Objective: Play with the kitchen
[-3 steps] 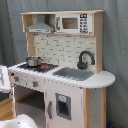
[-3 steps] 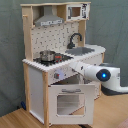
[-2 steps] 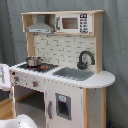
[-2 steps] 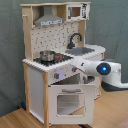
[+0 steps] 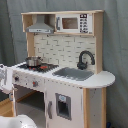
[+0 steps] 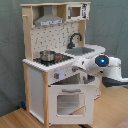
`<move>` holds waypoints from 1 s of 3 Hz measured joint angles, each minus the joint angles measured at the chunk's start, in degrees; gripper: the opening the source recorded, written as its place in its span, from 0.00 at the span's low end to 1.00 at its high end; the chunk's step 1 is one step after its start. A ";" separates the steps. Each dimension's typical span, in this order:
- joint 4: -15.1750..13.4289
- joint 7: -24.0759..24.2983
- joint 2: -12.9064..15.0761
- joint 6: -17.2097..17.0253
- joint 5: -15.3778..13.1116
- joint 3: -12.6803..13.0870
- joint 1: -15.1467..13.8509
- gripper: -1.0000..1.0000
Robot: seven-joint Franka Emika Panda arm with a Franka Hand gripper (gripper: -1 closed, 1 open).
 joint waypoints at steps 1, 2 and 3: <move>-2.20 -3.11 3.82 -0.30 3.18 0.12 0.26 1.00; -4.09 -6.84 7.37 -0.24 5.21 -0.46 0.21 1.00; -5.20 -11.32 10.99 0.27 6.89 -1.32 0.07 1.00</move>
